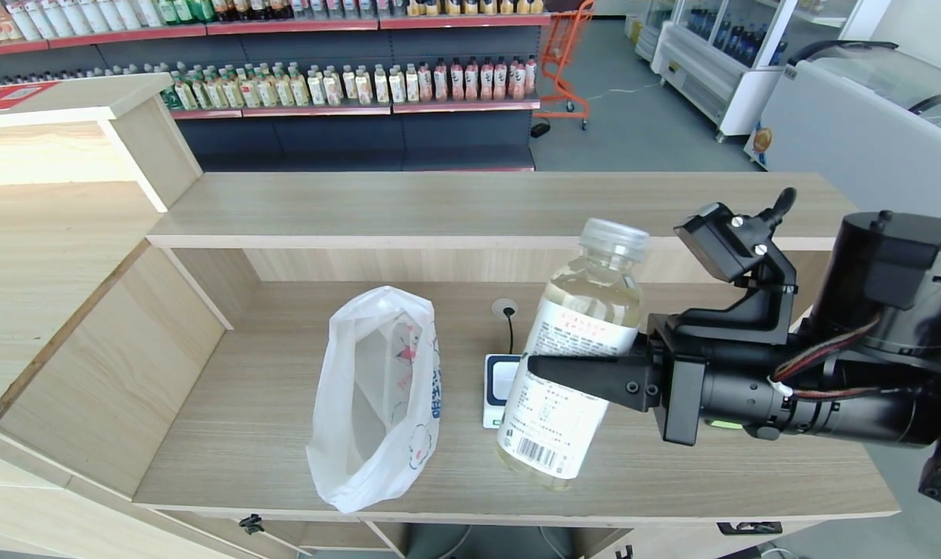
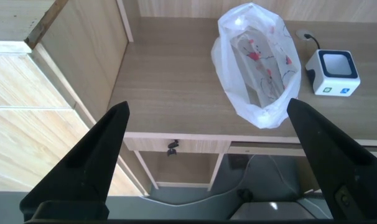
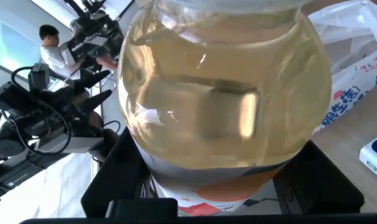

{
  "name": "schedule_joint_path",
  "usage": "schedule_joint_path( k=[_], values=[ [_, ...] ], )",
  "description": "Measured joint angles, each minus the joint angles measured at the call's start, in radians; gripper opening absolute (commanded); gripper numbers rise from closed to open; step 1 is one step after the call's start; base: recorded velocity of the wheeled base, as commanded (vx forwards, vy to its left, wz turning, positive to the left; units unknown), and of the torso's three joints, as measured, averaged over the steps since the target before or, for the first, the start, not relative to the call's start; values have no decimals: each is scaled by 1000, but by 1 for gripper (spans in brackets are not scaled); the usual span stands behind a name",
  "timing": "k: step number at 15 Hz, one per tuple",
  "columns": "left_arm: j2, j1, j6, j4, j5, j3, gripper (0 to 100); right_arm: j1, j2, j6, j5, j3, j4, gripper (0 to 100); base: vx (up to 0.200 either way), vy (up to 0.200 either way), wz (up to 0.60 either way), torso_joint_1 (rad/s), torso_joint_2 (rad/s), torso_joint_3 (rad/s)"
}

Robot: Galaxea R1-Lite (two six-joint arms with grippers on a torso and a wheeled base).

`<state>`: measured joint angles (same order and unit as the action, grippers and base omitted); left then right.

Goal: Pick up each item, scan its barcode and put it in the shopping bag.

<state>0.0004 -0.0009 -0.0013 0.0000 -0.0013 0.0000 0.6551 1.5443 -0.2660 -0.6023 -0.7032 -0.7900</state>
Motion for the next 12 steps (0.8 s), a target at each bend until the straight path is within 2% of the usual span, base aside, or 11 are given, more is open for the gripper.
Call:
schedule_joint_path(
  k=[2,5,8,10,12],
  values=[
    [0,1,0,0,0,0,100,-44,4,107,-1,9,6,0,0,0,0,0,0,0],
    [0,1,0,0,0,0,100,-237,62,442,-1,8,24,0,0,0,0,0,0,0],
    [0,0,0,0,0,0,100,-392,224,671,-7,-83,-17,0,0,0,0,0,0,0],
    [0,0,0,0,0,0,100,-423,356,767,-40,-170,-119,0,0,0,0,0,0,0],
    [0,1,0,0,0,0,100,-423,493,892,-131,-271,-209,0,0,0,0,0,0,0]
  ],
)
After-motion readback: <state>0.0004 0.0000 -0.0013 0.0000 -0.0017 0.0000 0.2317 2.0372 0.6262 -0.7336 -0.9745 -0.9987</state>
